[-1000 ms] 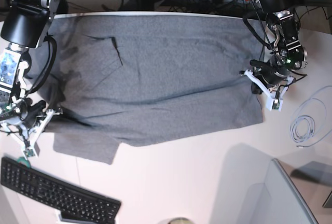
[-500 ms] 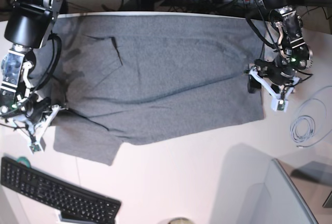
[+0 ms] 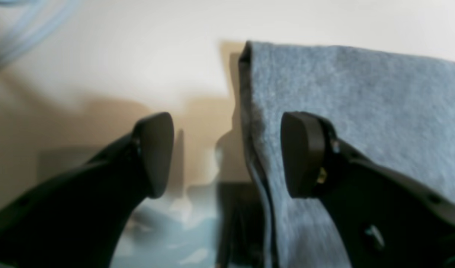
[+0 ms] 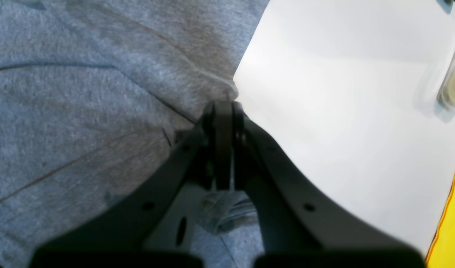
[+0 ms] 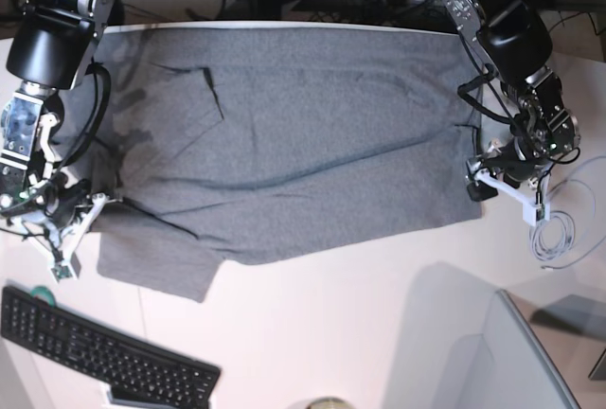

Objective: Layout the t-shirt on the table in an organized manner, then fold the t-shirt properly
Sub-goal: 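Lift the hem with both grippers and pull it toward the collar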

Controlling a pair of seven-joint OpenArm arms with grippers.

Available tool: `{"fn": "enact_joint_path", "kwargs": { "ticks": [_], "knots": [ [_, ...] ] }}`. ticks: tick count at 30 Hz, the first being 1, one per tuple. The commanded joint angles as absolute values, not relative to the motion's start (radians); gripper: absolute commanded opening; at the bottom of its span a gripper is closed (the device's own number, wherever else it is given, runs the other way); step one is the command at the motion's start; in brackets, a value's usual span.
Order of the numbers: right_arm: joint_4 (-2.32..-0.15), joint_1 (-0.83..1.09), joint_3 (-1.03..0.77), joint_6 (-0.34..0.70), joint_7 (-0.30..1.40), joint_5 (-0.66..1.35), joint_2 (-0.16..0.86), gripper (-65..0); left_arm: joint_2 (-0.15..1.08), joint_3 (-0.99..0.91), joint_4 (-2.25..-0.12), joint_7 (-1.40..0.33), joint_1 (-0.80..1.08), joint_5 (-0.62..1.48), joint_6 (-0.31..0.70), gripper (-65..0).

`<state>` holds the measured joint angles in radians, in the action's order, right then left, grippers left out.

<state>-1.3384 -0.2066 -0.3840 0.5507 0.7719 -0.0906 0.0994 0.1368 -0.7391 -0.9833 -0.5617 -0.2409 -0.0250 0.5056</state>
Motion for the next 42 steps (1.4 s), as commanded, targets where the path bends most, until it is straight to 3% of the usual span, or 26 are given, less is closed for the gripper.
{"fn": "enact_joint_path", "kwargs": {
  "ticks": [1,17,19,20,22,23,36,42],
  "knots": [
    [-1.359,-0.231,-0.384,0.553,0.754,-0.085,0.113,-65.0,0.151,-0.739,-0.969,-0.512,-0.275,-0.012,0.512,-21.6],
    [-1.359,-0.232,-0.383,0.553,0.754,-0.085,0.117,-65.0,0.177,-0.74,-0.545,-0.219,-0.386,-0.015,0.487,-22.2],
    [-1.357,-0.232,-0.383,0.553,0.753,-0.085,0.117,-65.0,0.179,-0.74,-0.515,-0.183,-0.397,-0.021,0.467,-29.1],
    [-1.356,-0.232,-0.383,0.553,0.751,-0.085,0.117,-65.0,0.183,-0.739,-0.501,-0.165,-0.4,-0.022,0.464,-37.5],
    [-1.351,-0.232,-0.383,0.553,0.72,-0.085,0.116,-65.0,0.191,-0.739,-0.483,-0.136,-0.401,-0.016,0.463,-60.2],
    [-1.348,-0.231,-0.383,0.553,0.705,-0.085,0.116,-65.0,0.191,-0.739,-0.483,-0.125,-0.403,-0.016,0.463,-65.0],
    [-1.112,-0.386,-0.381,0.553,0.601,-0.088,0.176,-64.8,0.191,-0.725,-0.483,-0.108,-0.542,-0.025,0.467,-65.0],
    [-0.924,-0.464,-0.275,0.552,0.456,-0.088,0.255,-64.8,0.185,-0.513,-0.483,-0.107,-0.585,-0.013,0.467,-65.0]
  ]
}}
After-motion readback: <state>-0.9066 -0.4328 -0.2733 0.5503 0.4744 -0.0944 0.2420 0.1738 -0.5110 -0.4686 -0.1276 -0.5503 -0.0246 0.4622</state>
